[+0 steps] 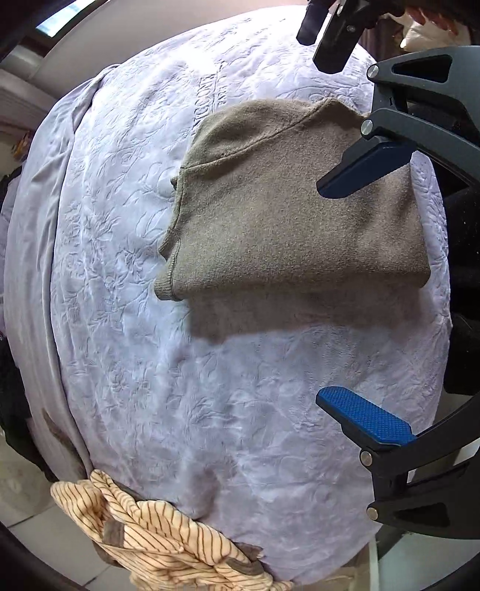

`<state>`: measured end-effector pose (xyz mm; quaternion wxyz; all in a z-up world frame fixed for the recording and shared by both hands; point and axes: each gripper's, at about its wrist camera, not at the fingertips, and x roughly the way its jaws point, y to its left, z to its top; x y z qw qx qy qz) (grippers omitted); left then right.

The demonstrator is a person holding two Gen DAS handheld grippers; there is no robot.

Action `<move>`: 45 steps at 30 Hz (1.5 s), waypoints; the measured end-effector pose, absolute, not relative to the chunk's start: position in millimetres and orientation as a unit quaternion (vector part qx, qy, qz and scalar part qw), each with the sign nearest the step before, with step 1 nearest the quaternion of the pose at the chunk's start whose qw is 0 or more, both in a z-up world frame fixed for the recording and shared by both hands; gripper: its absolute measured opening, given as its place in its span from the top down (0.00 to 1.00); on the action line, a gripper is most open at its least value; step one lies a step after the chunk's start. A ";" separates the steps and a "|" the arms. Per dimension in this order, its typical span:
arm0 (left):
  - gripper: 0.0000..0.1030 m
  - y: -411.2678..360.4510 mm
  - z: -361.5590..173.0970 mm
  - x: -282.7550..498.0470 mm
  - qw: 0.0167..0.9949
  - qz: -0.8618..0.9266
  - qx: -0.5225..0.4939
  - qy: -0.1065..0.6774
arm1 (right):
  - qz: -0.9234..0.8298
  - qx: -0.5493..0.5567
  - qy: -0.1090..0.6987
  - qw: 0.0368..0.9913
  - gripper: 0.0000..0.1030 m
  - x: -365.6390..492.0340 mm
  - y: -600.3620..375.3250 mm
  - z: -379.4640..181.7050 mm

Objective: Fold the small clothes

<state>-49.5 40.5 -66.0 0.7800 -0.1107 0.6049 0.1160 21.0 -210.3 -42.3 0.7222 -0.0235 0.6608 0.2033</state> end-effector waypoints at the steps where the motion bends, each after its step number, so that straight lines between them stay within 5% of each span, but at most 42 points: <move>1: 0.01 42.1 -67.1 -49.2 0.779 0.117 -0.115 0.605 | 0.200 -0.025 0.661 0.723 0.00 21.0 -209.3 -41.5; 45: 0.01 32.9 -60.7 -49.5 0.781 0.120 -0.090 0.606 | 0.157 -0.050 0.682 0.713 0.00 26.5 -209.7 -51.6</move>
